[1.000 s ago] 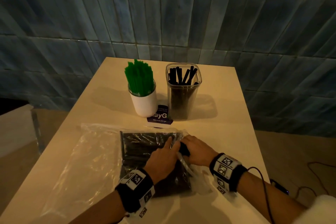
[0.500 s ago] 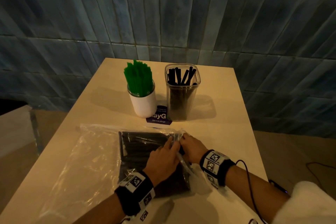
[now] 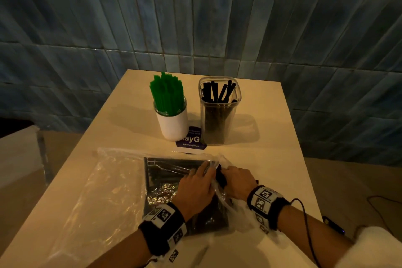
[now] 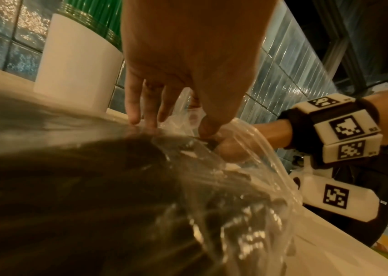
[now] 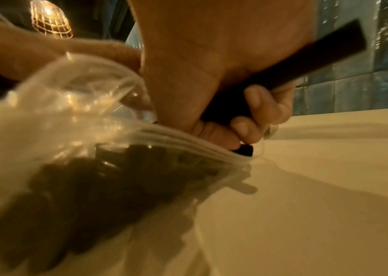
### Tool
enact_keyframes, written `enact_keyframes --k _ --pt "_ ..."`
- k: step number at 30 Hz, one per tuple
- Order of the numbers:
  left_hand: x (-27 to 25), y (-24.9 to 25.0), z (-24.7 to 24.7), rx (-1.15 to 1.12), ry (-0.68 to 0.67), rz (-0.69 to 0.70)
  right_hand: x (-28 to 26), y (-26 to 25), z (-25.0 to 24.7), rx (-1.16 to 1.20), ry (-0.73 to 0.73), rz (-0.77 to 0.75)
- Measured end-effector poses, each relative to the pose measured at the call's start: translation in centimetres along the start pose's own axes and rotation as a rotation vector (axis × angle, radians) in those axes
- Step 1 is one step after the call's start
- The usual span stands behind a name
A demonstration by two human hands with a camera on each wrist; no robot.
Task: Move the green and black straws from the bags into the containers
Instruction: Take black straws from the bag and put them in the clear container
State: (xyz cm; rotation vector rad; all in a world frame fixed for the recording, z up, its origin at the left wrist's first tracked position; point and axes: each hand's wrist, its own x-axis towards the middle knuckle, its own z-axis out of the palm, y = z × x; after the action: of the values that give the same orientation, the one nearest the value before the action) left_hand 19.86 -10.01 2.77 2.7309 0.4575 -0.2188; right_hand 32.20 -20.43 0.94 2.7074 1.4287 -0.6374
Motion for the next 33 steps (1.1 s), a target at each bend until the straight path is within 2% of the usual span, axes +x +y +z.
enact_keyframes --k 2,7,12,18,23,26,30,33 --pt "0.0 -0.4 0.4 0.026 0.015 -0.014 -0.7 1.0 -0.2 -0.026 -0.004 0.024" --pt "1.0 -1.1 1.7 -0.069 -0.114 -0.035 -2.1 2.6 0.4 -0.012 -0.017 0.013" --pt "1.3 -1.3 1.5 -0.070 -0.124 -0.033 -2.3 2.7 0.6 0.039 -0.042 0.013" --pt "0.9 -0.8 0.5 -0.064 -0.116 -0.053 -2.8 3.8 0.3 -0.121 -0.044 -0.003" --pt "1.1 -1.4 1.2 -0.068 -0.164 -0.058 -4.5 7.4 -1.1 -0.208 -0.035 0.022" --pt "1.2 -1.6 2.0 -0.054 -0.176 -0.065 -6.1 10.0 -2.3 -0.260 -0.040 0.072" --pt "1.2 -1.9 3.0 0.101 -0.224 -0.060 -8.4 13.5 -3.9 -0.269 -0.057 0.185" --pt "1.2 -2.1 3.1 0.123 -0.237 -0.056 -10.2 15.1 -5.3 -0.191 0.023 0.318"
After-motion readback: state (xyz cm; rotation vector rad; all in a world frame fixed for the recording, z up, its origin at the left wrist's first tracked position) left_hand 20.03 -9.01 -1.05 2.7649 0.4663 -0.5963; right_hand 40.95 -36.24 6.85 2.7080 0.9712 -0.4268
